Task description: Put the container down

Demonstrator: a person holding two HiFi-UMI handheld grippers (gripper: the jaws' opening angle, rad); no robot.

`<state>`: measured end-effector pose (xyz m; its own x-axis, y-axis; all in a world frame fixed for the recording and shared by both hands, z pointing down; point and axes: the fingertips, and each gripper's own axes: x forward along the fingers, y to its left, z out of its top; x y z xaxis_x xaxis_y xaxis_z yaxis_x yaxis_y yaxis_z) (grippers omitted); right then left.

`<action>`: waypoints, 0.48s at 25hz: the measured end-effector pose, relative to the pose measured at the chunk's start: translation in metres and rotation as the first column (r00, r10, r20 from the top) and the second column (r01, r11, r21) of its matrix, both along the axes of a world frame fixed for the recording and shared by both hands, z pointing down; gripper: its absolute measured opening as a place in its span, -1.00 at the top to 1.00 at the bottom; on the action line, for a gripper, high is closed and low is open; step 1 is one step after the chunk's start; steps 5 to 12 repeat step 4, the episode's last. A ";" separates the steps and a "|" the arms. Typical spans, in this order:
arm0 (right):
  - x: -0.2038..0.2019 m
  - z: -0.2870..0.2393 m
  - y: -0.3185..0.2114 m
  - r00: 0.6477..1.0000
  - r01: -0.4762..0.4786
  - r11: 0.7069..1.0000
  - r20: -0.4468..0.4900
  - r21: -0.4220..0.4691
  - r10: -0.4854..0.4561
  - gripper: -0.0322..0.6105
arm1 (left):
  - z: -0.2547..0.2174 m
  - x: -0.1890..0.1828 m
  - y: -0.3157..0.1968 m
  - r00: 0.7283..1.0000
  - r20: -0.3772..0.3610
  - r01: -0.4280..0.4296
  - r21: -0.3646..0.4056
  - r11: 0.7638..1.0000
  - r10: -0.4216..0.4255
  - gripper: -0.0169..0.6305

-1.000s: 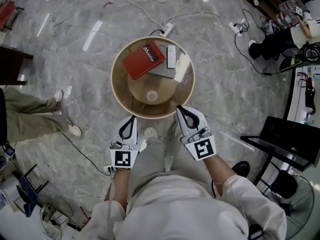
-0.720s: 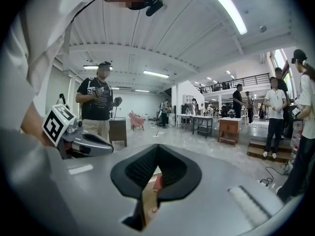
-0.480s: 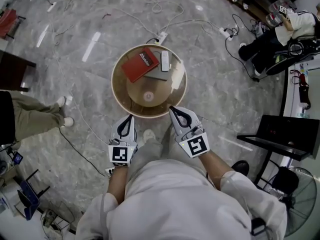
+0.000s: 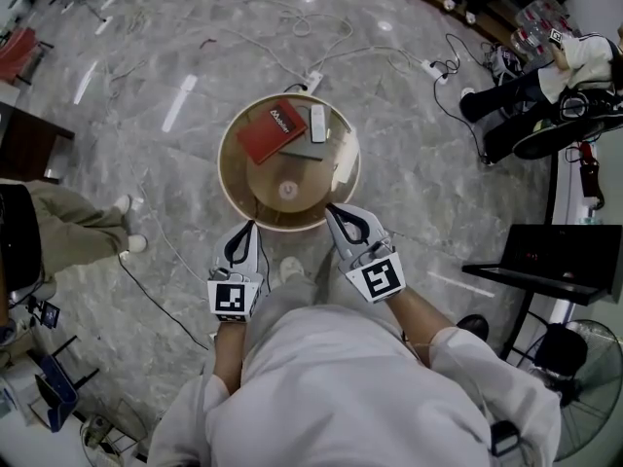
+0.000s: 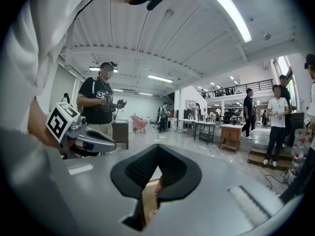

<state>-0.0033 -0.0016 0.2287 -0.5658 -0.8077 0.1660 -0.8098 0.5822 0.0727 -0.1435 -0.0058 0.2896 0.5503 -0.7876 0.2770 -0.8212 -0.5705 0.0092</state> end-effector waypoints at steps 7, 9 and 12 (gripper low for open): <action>0.002 -0.001 0.007 1.000 -0.001 1.000 -0.002 0.012 0.001 0.89 | -0.004 0.002 0.007 1.000 0.007 0.001 0.003 1.000 -0.001 0.93; 0.002 -0.001 0.007 1.000 -0.001 1.000 -0.002 0.012 0.001 0.89 | -0.004 0.002 0.007 1.000 0.007 0.001 0.003 1.000 -0.001 0.93; 0.002 -0.001 0.007 1.000 -0.001 1.000 -0.002 0.012 0.001 0.89 | -0.004 0.002 0.007 1.000 0.007 0.001 0.003 1.000 -0.001 0.93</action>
